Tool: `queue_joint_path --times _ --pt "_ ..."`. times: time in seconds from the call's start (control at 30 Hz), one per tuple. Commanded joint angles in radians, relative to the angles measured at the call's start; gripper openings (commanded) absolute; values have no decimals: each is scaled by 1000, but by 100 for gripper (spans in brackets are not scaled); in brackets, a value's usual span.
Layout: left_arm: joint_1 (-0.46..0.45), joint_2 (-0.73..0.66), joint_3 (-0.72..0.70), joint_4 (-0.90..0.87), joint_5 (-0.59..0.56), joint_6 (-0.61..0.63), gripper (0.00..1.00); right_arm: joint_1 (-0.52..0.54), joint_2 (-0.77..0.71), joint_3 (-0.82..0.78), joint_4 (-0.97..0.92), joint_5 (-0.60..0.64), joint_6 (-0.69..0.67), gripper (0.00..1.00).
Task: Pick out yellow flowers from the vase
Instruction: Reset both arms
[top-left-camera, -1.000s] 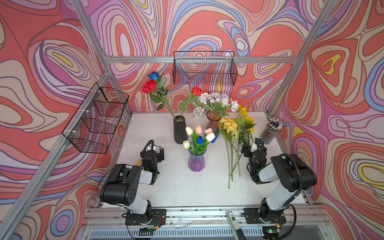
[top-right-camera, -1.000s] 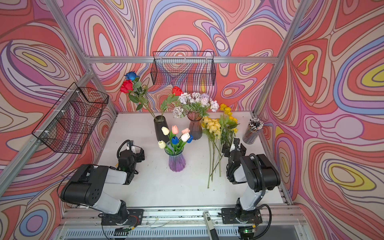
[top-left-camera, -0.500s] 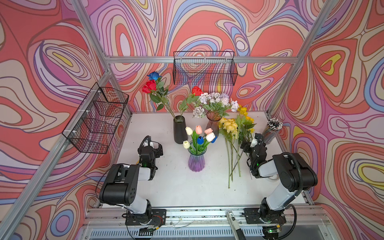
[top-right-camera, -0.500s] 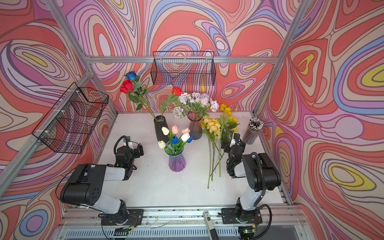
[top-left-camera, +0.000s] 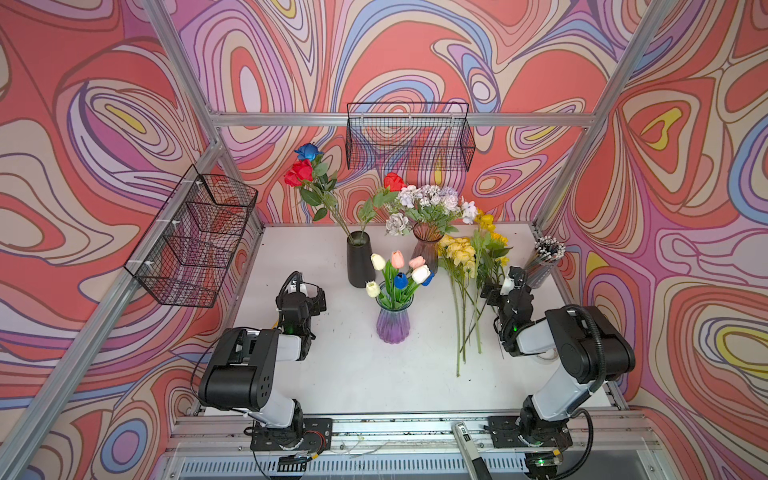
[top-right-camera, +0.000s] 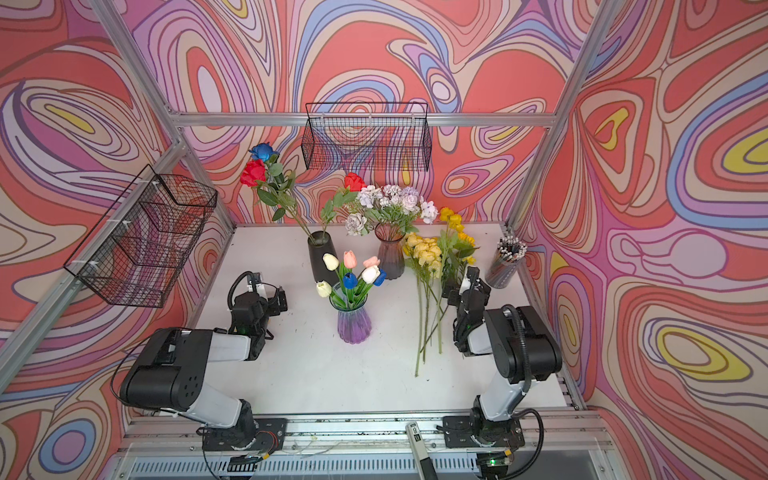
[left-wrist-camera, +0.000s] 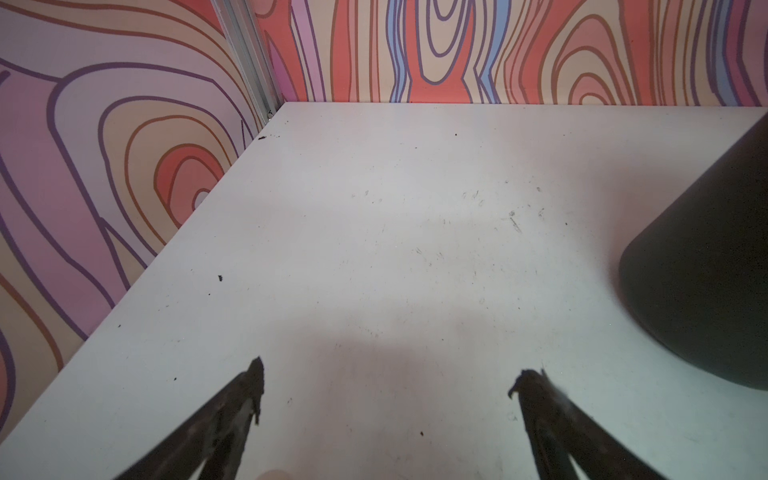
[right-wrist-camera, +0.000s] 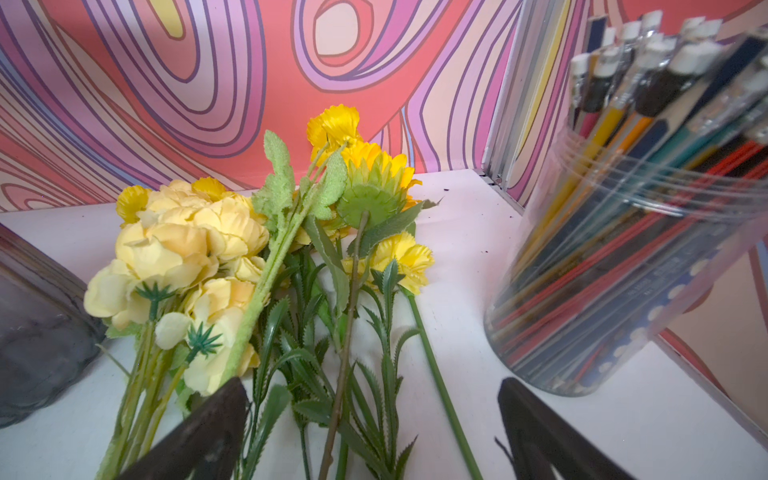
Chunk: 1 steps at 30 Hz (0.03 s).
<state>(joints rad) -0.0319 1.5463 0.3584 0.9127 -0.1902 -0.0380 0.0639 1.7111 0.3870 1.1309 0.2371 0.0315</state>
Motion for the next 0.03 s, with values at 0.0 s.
queue_joint_path --times 0.0 --pt "3 -5 -1 15 6 -8 100 -3 -2 -4 14 -9 -1 98"
